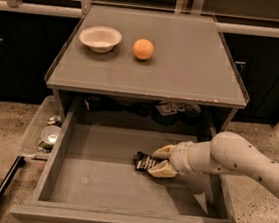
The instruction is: Place rxbar chocolate into top drawer
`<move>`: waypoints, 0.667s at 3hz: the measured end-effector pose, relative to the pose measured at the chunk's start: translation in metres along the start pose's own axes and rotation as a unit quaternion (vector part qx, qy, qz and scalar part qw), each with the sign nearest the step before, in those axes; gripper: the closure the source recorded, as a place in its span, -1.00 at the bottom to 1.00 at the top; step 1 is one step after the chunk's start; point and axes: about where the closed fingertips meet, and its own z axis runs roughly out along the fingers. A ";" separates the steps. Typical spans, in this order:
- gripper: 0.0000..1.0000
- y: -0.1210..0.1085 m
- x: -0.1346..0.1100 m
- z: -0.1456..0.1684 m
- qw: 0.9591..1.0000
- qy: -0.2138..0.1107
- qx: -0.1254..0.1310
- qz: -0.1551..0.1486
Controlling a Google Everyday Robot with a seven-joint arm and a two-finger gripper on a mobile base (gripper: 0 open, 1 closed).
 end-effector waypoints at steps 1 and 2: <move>-0.79 0.010 -0.003 -0.005 1.000 -0.006 -0.017 -0.004; -1.00 0.021 -0.026 -0.037 0.999 -0.015 -0.010 -0.035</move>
Offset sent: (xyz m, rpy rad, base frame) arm -0.0513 -0.0091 0.0993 -0.0068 -0.1338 0.0992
